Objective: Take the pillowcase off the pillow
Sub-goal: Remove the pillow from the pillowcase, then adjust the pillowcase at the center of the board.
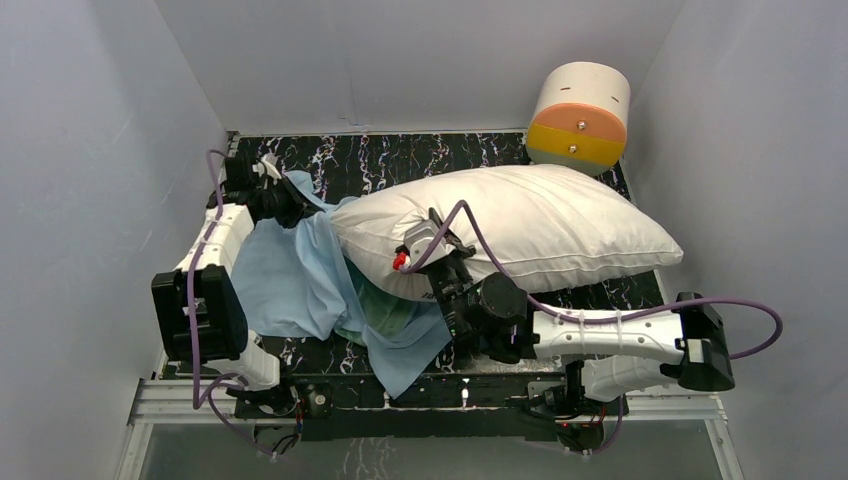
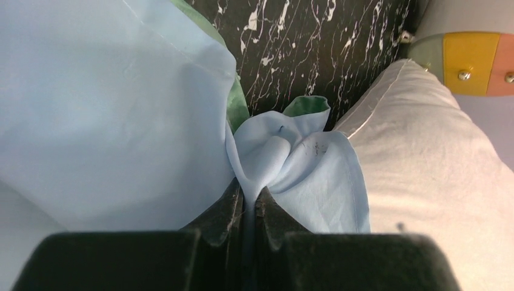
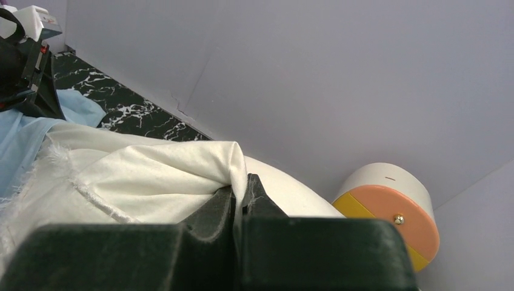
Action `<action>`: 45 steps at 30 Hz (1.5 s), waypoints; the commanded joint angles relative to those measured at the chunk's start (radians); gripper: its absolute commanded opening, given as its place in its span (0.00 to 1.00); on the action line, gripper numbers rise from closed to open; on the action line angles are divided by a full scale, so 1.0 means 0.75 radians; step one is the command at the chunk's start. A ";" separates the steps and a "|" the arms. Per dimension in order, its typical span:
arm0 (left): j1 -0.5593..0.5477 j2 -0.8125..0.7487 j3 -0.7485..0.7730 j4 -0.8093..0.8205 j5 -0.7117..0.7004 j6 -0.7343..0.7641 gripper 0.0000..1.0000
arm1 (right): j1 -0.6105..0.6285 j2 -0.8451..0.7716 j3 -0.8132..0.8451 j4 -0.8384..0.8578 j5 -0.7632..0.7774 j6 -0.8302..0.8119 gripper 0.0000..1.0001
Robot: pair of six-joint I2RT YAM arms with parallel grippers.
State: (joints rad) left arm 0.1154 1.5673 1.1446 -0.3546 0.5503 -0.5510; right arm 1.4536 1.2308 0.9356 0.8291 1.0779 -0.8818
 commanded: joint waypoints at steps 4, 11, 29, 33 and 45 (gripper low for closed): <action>0.241 -0.063 -0.007 -0.031 -0.557 0.090 0.00 | -0.053 -0.045 0.272 0.513 0.194 -0.126 0.00; 0.370 -0.096 -0.006 -0.047 -0.506 0.070 0.07 | -0.083 0.054 0.368 0.565 0.238 -0.185 0.00; 0.358 -0.144 -0.011 0.019 -0.148 0.167 0.86 | -0.095 -0.009 0.276 0.522 0.312 -0.237 0.00; 0.214 -0.267 0.057 -0.039 -0.203 0.190 0.98 | -0.131 -0.081 0.237 0.183 0.352 0.134 0.00; -0.055 -0.484 0.098 -0.440 -0.154 0.314 0.98 | -0.187 -0.144 0.297 -0.468 0.416 0.896 0.00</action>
State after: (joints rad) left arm 0.1032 1.2091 1.2537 -0.5438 0.4103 -0.3592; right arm 1.3415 1.1431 1.1034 0.5156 1.3052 -0.3370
